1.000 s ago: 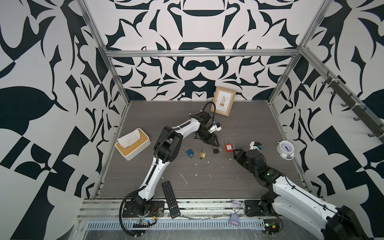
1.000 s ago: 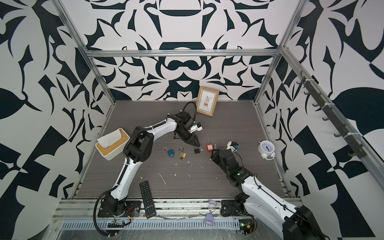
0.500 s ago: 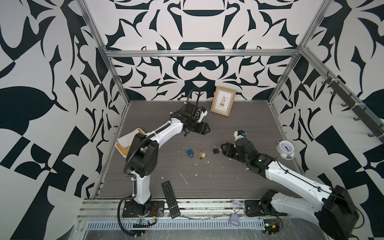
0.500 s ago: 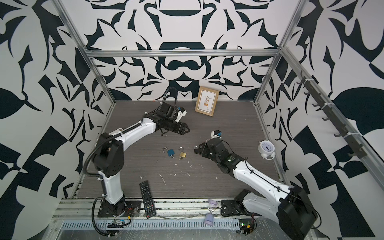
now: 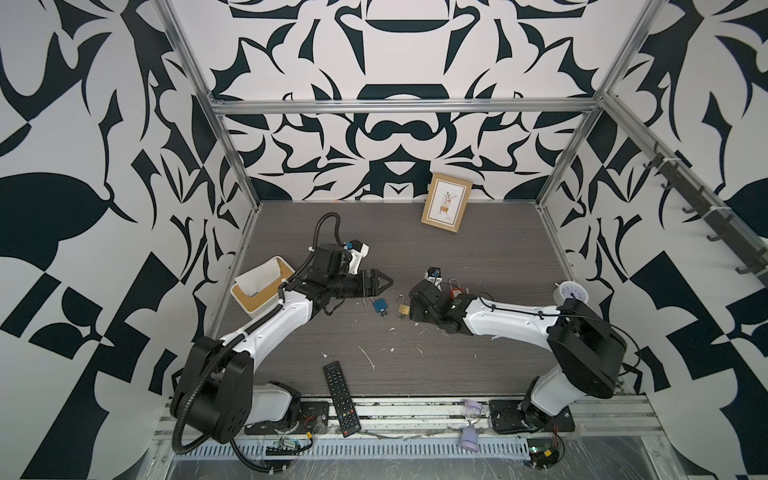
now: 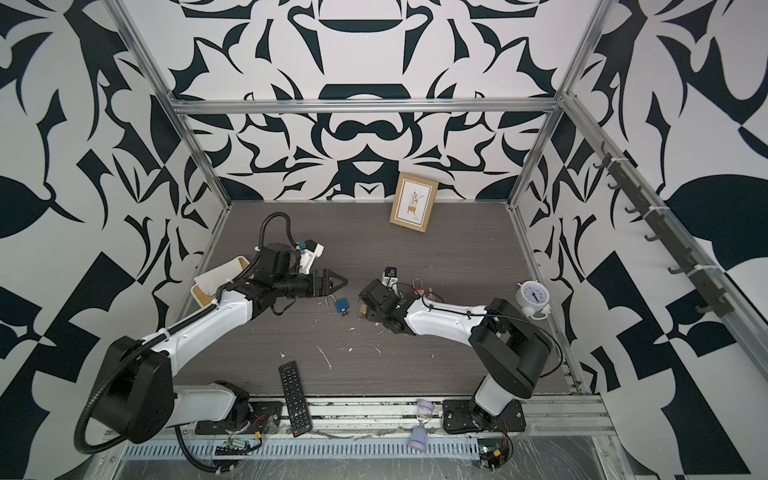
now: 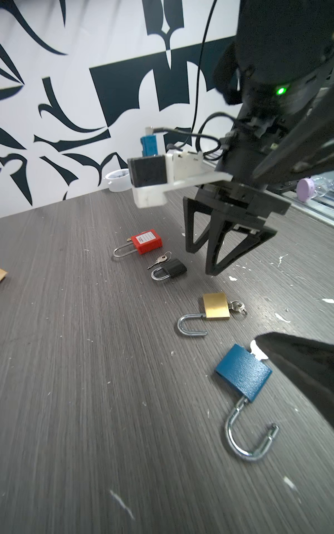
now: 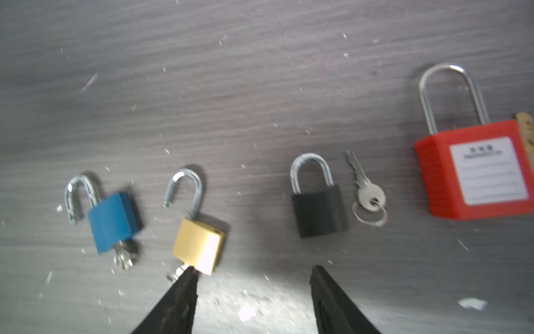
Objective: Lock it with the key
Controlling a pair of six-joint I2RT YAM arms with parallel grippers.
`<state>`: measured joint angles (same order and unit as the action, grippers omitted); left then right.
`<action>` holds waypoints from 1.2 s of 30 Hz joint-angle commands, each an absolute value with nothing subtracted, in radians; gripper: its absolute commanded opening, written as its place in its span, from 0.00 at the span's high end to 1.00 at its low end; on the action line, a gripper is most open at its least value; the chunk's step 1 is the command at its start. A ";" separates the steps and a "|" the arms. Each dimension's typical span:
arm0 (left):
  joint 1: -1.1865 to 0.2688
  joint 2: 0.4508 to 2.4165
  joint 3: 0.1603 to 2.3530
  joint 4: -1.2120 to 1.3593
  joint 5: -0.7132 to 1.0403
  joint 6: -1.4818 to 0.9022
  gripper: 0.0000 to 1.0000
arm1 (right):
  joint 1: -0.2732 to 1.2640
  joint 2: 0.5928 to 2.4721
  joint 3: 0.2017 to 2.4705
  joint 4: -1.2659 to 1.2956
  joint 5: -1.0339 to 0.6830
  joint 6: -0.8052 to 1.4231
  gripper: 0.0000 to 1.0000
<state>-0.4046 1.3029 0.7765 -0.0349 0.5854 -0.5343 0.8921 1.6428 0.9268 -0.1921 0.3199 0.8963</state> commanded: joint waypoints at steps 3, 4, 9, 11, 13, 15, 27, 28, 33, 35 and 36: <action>-0.302 1.237 0.667 0.109 0.696 -0.640 0.16 | 0.914 1.742 1.091 -0.246 0.337 0.939 0.35; -0.286 1.230 0.650 0.145 0.720 -0.662 0.16 | 0.917 1.770 1.122 -0.268 0.336 0.941 0.34; -0.262 1.198 0.626 0.180 0.742 -0.697 0.17 | 0.924 1.873 1.235 -0.374 0.357 0.965 0.35; -0.259 1.181 0.620 0.179 0.737 -0.694 0.17 | 0.933 1.908 1.279 -0.429 0.390 0.965 0.37; -0.259 1.169 0.617 0.171 0.733 -0.686 0.17 | 0.940 1.933 1.313 -0.471 0.413 0.975 0.37; -0.259 1.168 0.620 0.168 0.739 -0.683 0.17 | 0.948 1.946 1.326 -0.486 0.433 0.980 0.37; -0.259 1.193 0.619 0.205 0.772 -0.705 0.17 | 0.960 1.952 1.288 -0.512 0.418 1.011 0.44; -0.259 1.197 0.621 0.207 0.776 -0.706 0.17 | 0.962 1.947 1.273 -0.502 0.414 1.014 0.45; -0.259 1.211 0.625 0.213 0.784 -0.710 0.17 | 0.962 1.939 1.226 -0.454 0.392 1.026 0.49; -0.259 1.210 0.628 0.211 0.785 -0.710 0.17 | 0.963 1.940 1.217 -0.443 0.387 1.026 0.50; -0.259 1.210 0.629 0.210 0.786 -0.710 0.17 | 0.963 1.940 1.213 -0.431 0.383 1.021 0.52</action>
<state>-0.2630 1.2041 0.6277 0.1848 0.7658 -0.7074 0.9581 1.9594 1.2396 -0.4362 0.3977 1.0122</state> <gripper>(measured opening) 0.833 0.486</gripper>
